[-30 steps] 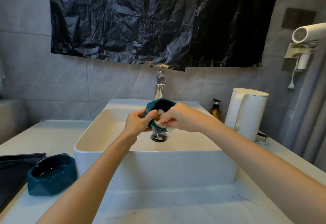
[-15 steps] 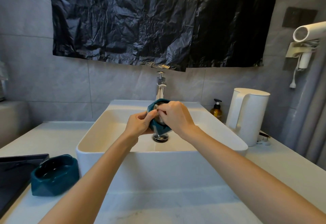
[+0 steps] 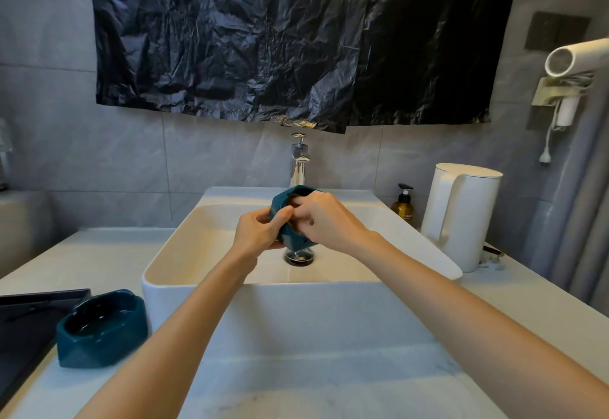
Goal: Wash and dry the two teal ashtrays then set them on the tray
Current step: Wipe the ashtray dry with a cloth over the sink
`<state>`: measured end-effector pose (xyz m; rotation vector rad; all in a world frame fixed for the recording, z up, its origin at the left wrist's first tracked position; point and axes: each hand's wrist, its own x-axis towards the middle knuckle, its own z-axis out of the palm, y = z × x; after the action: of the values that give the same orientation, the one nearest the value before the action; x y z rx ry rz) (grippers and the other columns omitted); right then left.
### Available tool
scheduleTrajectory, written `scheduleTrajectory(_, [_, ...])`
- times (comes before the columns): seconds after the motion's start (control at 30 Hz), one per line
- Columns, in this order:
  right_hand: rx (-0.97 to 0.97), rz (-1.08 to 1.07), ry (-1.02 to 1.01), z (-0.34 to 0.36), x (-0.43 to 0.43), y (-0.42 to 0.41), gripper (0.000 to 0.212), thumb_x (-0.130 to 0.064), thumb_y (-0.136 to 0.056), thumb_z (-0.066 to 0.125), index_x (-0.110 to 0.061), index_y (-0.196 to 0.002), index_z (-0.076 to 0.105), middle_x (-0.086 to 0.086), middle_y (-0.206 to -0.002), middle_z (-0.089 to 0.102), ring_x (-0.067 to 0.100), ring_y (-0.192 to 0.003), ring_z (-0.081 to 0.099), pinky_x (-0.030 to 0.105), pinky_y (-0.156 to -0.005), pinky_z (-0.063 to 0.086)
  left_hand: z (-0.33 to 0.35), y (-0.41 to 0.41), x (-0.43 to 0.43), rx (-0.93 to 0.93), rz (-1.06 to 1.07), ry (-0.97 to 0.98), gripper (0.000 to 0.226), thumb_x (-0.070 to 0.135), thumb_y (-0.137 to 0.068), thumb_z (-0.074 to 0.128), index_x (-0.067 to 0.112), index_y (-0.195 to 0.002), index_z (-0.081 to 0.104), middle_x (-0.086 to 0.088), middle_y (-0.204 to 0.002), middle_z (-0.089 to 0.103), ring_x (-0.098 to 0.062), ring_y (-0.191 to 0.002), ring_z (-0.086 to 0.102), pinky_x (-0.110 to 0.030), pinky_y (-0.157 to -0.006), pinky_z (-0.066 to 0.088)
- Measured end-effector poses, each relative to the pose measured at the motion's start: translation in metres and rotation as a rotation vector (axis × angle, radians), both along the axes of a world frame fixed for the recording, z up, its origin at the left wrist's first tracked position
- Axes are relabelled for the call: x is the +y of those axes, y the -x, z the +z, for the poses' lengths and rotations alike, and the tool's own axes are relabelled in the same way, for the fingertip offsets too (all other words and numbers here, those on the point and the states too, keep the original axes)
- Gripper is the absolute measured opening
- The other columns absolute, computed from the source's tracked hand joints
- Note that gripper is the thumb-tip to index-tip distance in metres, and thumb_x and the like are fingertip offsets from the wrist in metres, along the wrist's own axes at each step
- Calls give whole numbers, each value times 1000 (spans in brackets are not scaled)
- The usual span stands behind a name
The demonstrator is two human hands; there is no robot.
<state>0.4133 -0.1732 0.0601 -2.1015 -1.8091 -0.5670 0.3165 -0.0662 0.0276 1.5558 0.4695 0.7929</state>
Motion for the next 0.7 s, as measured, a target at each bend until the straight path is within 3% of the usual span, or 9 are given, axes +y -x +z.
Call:
scheduleTrajectory(0.17, [-263, -119, 41, 4, -2, 3, 26, -28, -99, 48, -12, -107, 68, 5, -107, 68, 23, -97, 62, 37, -79, 55, -2, 0, 0, 13, 16, -47, 35, 28, -87, 65, 9, -116, 63, -9, -103, 67, -26, -91, 67, -28, -68, 59])
scheduleTrajectory(0.27, [-350, -164, 94, 5, -4, 6, 22, -22, -99, 49, -11, -114, 60, 6, -116, 65, 23, -104, 61, 34, -81, 53, -2, -1, 0, -30, 45, -16, 23, 23, -89, 64, 10, -107, 65, -8, -97, 68, -22, -83, 67, -26, -62, 58])
scheduleTrajectory(0.37, [-232, -138, 67, 2, -7, 12, 23, -12, -94, 56, -13, -117, 54, 5, -119, 62, 24, -104, 59, 31, -80, 49, -1, -2, 2, -70, 94, 31, 16, 22, -90, 63, 12, -102, 65, -8, -95, 68, -23, -82, 68, -32, -69, 60])
scheduleTrajectory(0.47, [-101, -123, 96, 1, -5, 14, 26, -1, -91, 53, -15, -113, 54, 7, -109, 64, 23, -89, 55, 31, -71, 46, -2, -3, 7, -90, 143, 26, 17, 23, -89, 64, 12, -101, 66, -8, -98, 69, -25, -87, 68, -37, -75, 60])
scheduleTrajectory(0.6, [155, -66, 103, 10, -3, 10, 25, -1, -93, 46, -20, -99, 61, 5, -101, 62, 21, -88, 53, 31, -72, 46, -2, -2, 6, -95, 124, 6, 13, 23, -90, 63, 13, -98, 65, -7, -95, 69, -23, -84, 68, -33, -71, 60])
scheduleTrajectory(0.7, [406, -4, -44, 24, -14, 8, 38, 5, -89, 42, -22, -86, 67, -3, -95, 64, 14, -88, 57, 27, -74, 46, -1, -1, 5, -125, 74, 93, 11, 23, -91, 62, 12, -89, 66, -9, -86, 69, -22, -77, 67, -27, -60, 59])
